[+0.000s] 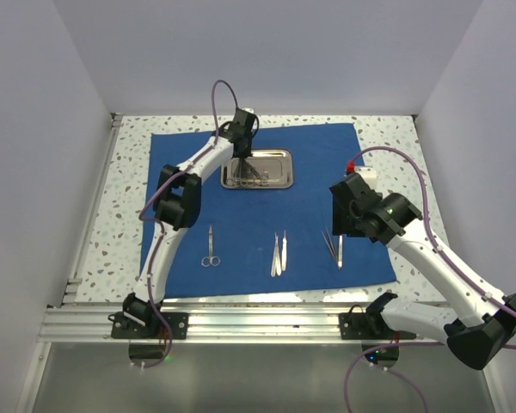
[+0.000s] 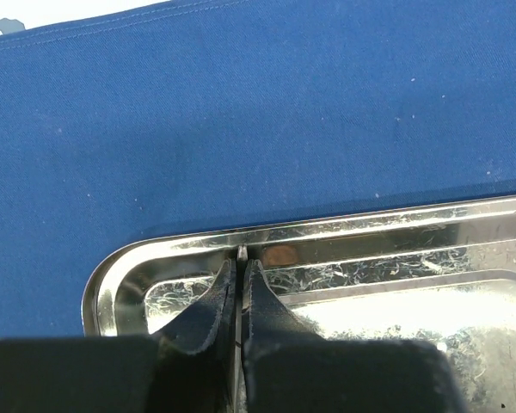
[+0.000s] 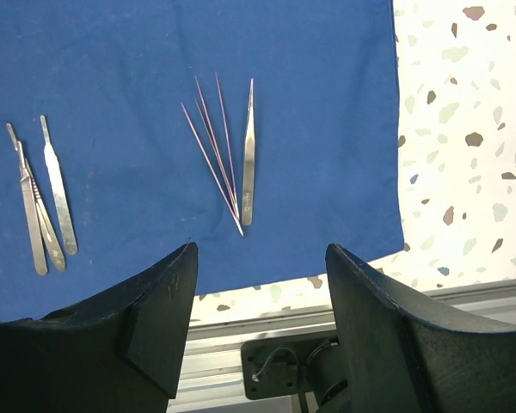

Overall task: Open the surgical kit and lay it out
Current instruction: Pick up the medical item from the container, then place the medical item in the surgical kit.

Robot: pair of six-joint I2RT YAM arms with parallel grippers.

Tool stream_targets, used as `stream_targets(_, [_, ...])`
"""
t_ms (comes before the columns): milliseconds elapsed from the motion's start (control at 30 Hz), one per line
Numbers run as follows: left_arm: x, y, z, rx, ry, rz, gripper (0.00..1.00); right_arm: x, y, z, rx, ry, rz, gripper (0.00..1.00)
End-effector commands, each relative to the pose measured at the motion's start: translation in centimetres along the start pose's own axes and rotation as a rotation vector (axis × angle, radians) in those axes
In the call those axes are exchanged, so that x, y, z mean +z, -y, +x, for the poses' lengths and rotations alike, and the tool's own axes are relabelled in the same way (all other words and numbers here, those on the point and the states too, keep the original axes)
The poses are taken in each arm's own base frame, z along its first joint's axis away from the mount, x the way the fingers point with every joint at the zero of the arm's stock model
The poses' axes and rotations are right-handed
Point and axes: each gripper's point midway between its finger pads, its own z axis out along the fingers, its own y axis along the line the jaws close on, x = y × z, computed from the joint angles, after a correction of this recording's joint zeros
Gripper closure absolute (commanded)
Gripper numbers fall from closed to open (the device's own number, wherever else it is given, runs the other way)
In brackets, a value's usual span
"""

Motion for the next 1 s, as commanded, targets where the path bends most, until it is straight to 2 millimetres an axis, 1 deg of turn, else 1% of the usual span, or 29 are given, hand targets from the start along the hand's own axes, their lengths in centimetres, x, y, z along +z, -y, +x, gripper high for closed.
stream_targets(0, [0.6,-1.0,2.3,-0.005,-0.066,-0.013,1.00,-0.7,-0.4,-1.4,0.028,0.052,-0.032,0.35])
stream_targets(100, [-0.8,-0.7,0.5,-0.014,-0.027,0.002,1.00,-0.7,-0.7,-1.2,0.030,0.048,-0.048,0.35])
stream_targets(133, [-1.8,-0.6,-0.7,-0.021,0.000,0.011,1.00,-0.8,-0.8,-1.1,0.030,0.046,-0.056,0.35])
stream_targets(200, [-2.8,-0.6,-2.2,-0.023,0.034,0.018,1.00,-0.9,-0.8,-1.1,0.028,0.048,-0.064,0.35])
stream_targets(233, [-3.9,-0.6,-3.3,-0.029,0.060,0.024,1.00,-0.9,-0.9,-1.2,0.029,0.052,-0.069,0.35])
stream_targets(300, [-5.3,-0.5,-5.1,-0.034,0.097,0.030,1.00,-1.0,-1.0,-1.2,0.025,0.055,-0.079,0.35])
stream_targets(333, [-6.4,-0.5,-6.3,-0.041,0.123,0.037,1.00,-1.0,-1.1,-1.2,0.025,0.054,-0.085,0.35])
stream_targets(400, [-7.9,-0.4,-7.8,-0.046,0.155,0.048,1.00,-1.1,-1.2,-1.3,0.024,0.061,-0.096,0.35])
stream_targets(433, [-9.3,-0.3,-9.0,-0.051,0.183,0.064,1.00,-1.1,-1.3,-1.2,0.021,0.061,-0.102,0.35])
stream_targets(467, [-10.0,-0.3,-9.6,-0.052,0.196,0.069,1.00,-1.1,-1.4,-1.2,0.020,0.062,-0.112,0.35])
stream_targets(500, [-11.6,-0.4,-10.7,-0.057,0.223,0.076,1.00,-1.1,-1.5,-1.3,0.020,0.066,-0.119,0.35])
stream_targets(567, [-13.1,-0.5,-11.5,-0.058,0.241,0.082,1.00,-1.2,-1.7,-1.2,0.018,0.067,-0.132,0.35])
stream_targets(600, [-13.8,-0.7,-11.5,-0.057,0.236,0.082,1.00,-1.2,-1.7,-1.2,0.020,0.072,-0.139,0.35])
stream_targets(633, [-15.1,-0.7,-12.0,-0.058,0.246,0.094,1.00,-1.2,-1.8,-1.2,0.022,0.073,-0.146,0.35])
stream_targets(667, [-15.7,-0.6,-11.9,-0.057,0.239,0.103,1.00,-1.2,-2.0,-1.2,0.020,0.075,-0.155,0.35])
stream_targets(700, [-16.0,-0.8,-10.9,-0.050,0.200,0.105,1.00,-1.1,-2.3,-1.0,0.020,0.071,-0.170,0.35])
stream_targets(733, [-17.1,-0.5,-10.7,-0.050,0.189,0.127,1.00,-1.0,-2.5,-0.9,0.022,0.070,-0.181,0.35])
stream_targets(767, [-17.7,-0.5,-10.0,-0.049,0.168,0.131,1.00,-0.9,-2.6,-0.8,0.021,0.069,-0.189,0.35])
stream_targets(800, [-17.0,-0.9,-7.0,-0.036,0.091,0.111,1.00,-0.7,-3.1,-0.5,0.018,0.058,-0.207,0.35])
stream_targets(833, [-19.0,-1.3,-6.8,-0.039,0.108,0.106,1.00,-0.5,-3.3,-0.3,0.021,0.055,-0.218,0.35])
stream_targets(867, [-18.1,-1.4,-3.0,-0.023,0.041,0.088,1.00,-0.4,-3.5,-0.1,0.022,0.051,-0.228,0.35])
stream_targets(900, [-20.6,-1.7,-3.0,-0.029,0.078,0.092,1.00,-0.1,-4.1,0.2,0.023,0.040,-0.250,0.35])
stream_targets(967, [-21.5,-1.8,-0.1,-0.044,0.057,0.088,1.00,0.1,-4.4,0.5,0.020,0.033,-0.264,0.35])
